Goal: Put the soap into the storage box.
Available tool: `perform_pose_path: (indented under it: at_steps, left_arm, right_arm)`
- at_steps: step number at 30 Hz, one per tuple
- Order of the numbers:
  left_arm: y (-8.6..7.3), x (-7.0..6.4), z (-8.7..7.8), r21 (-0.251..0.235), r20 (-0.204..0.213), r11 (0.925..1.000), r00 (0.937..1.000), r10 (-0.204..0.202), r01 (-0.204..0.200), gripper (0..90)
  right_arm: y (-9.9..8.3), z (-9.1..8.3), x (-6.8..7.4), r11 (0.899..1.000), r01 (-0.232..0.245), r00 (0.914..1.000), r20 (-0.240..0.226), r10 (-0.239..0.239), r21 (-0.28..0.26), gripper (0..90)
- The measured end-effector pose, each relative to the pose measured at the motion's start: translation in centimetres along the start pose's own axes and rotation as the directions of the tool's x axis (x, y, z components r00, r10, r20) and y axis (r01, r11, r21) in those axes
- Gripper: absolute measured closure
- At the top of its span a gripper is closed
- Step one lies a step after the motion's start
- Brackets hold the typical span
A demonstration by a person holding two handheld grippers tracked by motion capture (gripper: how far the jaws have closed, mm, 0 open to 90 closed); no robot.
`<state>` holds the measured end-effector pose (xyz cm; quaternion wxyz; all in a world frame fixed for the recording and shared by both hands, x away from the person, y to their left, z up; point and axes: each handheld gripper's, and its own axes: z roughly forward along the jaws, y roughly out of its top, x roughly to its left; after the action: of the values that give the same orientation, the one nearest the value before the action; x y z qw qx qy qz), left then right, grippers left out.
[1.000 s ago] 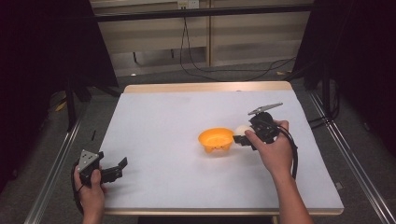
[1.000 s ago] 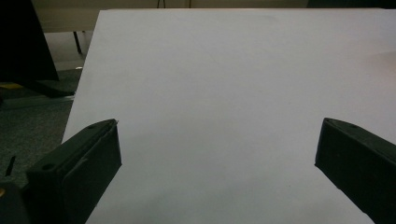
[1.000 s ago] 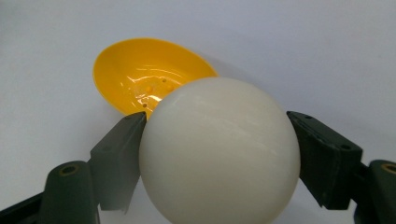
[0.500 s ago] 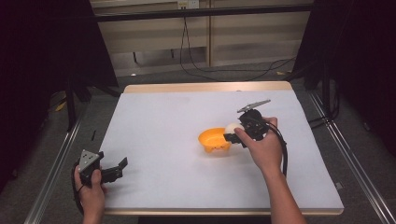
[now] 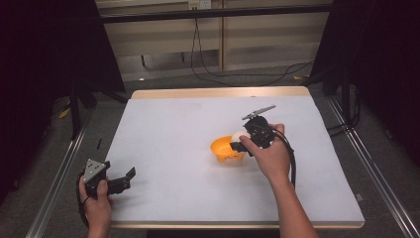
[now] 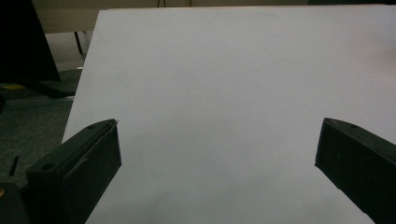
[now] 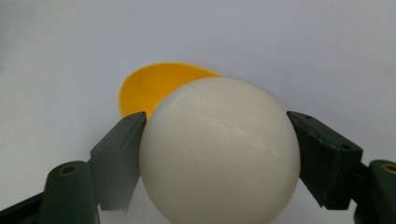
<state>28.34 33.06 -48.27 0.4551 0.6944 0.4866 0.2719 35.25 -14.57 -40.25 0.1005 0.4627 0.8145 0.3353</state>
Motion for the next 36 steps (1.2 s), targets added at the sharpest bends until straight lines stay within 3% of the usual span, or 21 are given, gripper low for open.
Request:
perform_pose_path:
  at_steps: [14,34,36]
  left_arm:
    - [0.0,0.0,0.0,-0.001,0.001,1.0,1.0,-0.003,0.003,0.1]
    - [0.0,0.0,-0.1,-0.009,0.006,0.9999,1.0,-0.008,0.008,0.2]
    - [0.0,0.0,-0.1,-0.009,0.007,0.9999,0.9999,-0.01,0.01,0.2]
  right_arm:
    - [1.2,2.2,1.1,1.0,0.008,0.9998,-0.017,-0.008,0.023,23.6]
    - [1.0,4.5,1.4,0.996,-0.02,0.9993,0.032,0.018,0.082,23.5]
    - [0.8,4.6,1.3,0.996,-0.039,0.9987,0.035,0.037,0.082,23.4]
